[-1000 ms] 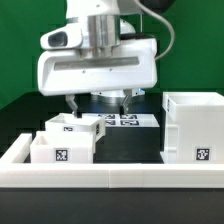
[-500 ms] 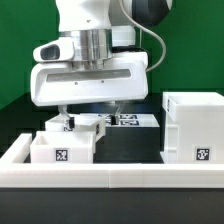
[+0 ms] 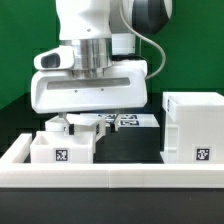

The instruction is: Assemble drawer

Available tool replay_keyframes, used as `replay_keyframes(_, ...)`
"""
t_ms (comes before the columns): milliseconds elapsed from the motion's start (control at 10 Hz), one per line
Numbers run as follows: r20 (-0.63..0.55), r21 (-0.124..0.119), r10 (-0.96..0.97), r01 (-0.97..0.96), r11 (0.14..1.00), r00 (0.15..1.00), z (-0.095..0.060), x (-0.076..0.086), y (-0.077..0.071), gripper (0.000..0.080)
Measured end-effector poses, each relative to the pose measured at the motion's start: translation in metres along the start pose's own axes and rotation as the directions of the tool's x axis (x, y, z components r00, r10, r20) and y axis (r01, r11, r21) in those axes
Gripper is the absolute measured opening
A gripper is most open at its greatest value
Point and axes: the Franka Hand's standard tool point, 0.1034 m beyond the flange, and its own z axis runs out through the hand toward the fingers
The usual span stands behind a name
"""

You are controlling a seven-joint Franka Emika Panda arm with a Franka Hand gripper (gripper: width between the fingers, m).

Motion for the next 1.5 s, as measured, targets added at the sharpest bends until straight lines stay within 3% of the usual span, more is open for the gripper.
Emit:
replay_keyframes(600, 0.027, -0.012, -0.008, 0.009, 1.0, 1.0, 0.029, -0.01, 0.001, 0.0649)
replay_keyframes(800, 0.007, -0.027, -0.019, 0.019, 0.999, 1.0, 0.034, -0.008, 0.003, 0.0649)
replay_keyframes(1000, 0.007, -0.027, 0.012, -0.012, 1.0, 1.0, 0.035, -0.009, 0.001, 0.0649)
replay_keyframes(1100, 0.006, -0.027, 0.043, -0.043, 0.999, 0.999, 0.035, -0.008, -0.005, 0.0513)
replay_keyframes(1200, 0.006, -0.027, 0.052, -0.052, 0.998, 0.999, 0.035, -0.008, -0.008, 0.0513)
replay_keyframes(1400, 0.006, -0.028, 0.053, -0.053, 0.998, 0.999, 0.035, -0.008, -0.007, 0.0238)
replay_keyframes(1500, 0.006, -0.028, 0.053, -0.053, 0.998, 0.999, 0.035, -0.008, -0.007, 0.0238)
